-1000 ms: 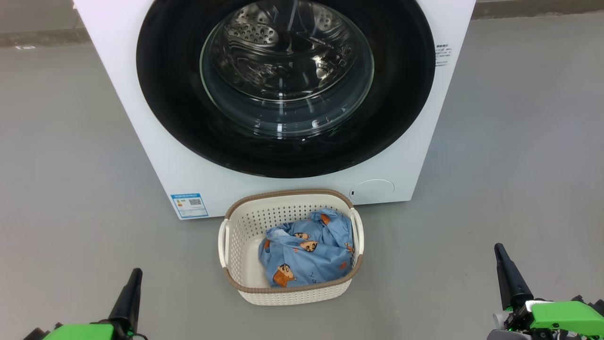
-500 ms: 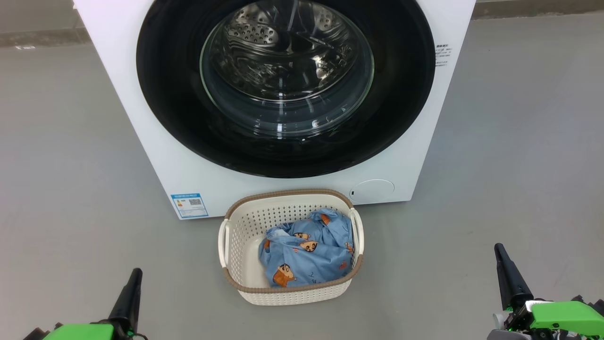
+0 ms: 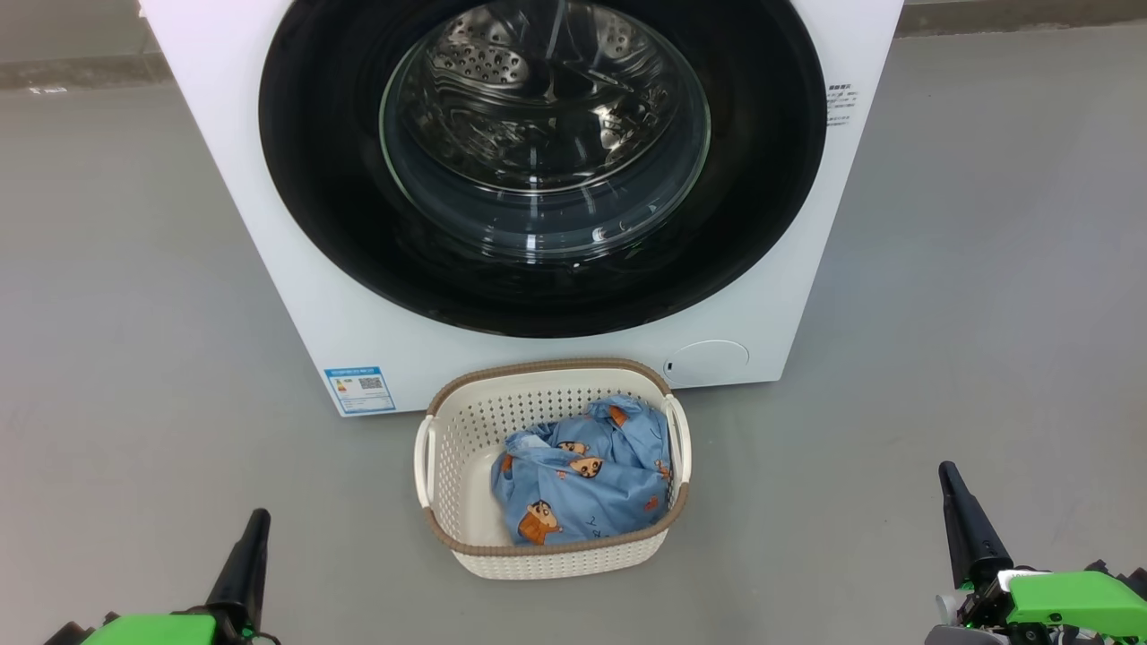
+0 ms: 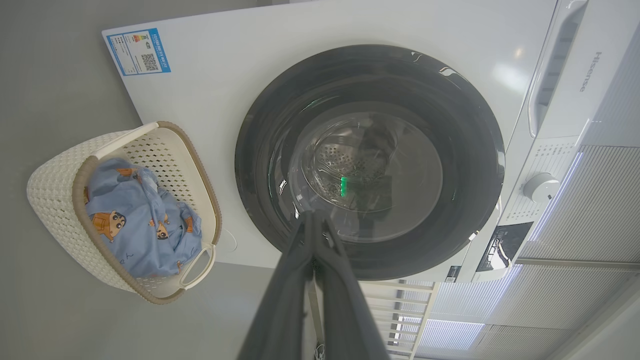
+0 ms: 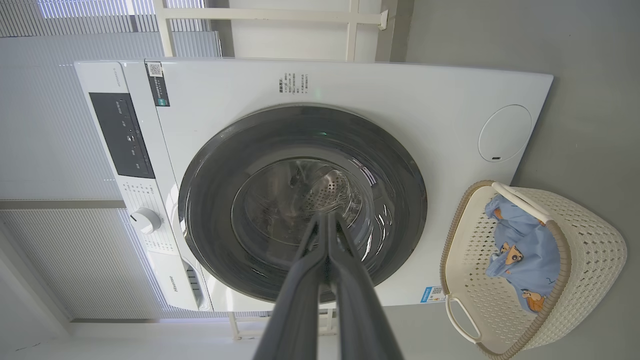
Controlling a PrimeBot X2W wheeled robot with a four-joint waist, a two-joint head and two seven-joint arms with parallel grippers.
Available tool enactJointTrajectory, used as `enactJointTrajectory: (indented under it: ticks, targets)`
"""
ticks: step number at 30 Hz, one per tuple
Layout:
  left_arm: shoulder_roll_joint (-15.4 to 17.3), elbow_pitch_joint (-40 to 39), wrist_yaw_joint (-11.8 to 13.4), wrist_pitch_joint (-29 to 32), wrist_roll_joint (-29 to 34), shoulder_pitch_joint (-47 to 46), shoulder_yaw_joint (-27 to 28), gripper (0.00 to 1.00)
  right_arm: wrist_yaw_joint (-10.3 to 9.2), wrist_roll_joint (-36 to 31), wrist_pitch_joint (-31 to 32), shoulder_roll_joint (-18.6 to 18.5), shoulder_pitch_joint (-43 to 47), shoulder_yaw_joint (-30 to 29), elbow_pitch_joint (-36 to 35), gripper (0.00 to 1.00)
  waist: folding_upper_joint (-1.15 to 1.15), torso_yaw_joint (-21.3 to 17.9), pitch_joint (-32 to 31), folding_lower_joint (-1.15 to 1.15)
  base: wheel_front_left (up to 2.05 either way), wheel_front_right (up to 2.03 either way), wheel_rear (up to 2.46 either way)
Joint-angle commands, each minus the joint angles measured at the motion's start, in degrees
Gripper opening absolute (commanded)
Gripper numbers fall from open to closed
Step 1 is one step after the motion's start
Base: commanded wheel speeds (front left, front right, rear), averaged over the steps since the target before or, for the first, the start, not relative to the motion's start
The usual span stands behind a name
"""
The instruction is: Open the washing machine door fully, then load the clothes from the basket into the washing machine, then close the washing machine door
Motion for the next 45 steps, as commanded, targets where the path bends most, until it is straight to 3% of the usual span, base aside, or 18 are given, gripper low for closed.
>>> enactJointTrajectory:
  ticks: [1,27,28,29,40,45]
  targets:
    - [0.7,-1.1,-0.4,0.3,0.0,-2.4,1.9,0.00,-0.06,0.3,0.4,-0.7,-2.3,1.6,-1.4,0.00,0.00,0.0,0.0,0.00,0.00,0.00,0.00]
    - [0.7,-1.1,-0.4,0.3,0.0,-2.4,1.9,0.00,-0.06,0.3,0.4,-0.7,-2.3,1.6,-1.4,0.00,0.00,0.0,0.0,0.00,0.00,0.00,0.00]
    - [0.0,0.0,0.0,0.0,0.0,0.0,0.0,0.00,0.00,0.0,0.0,0.0,0.0,0.0,0.0,0.00,0.00,0.0,0.0,0.00,0.00,0.00,0.00]
    - [-0.1,0.4,0.0,0.0,0.0,0.2,-0.1,1.00,0.00,0.0,-0.1,0.1,0.2,0.0,0.4,1.00,0.00,0.0,0.0,0.00,0.00,0.00,0.00]
    - [-0.8,1.9,0.1,-1.1,0.7,1.4,-0.5,1.00,0.00,-0.9,-0.9,0.2,0.9,0.6,2.3,1.00,0.00,-0.1,-0.2,0.13,0.00,0.00,0.00]
    - [-0.5,1.2,0.1,-2.0,1.7,1.2,-0.9,1.00,-0.01,-2.1,-1.9,-0.5,0.4,1.4,1.9,1.00,0.00,-0.2,-0.1,0.01,0.00,0.00,0.00]
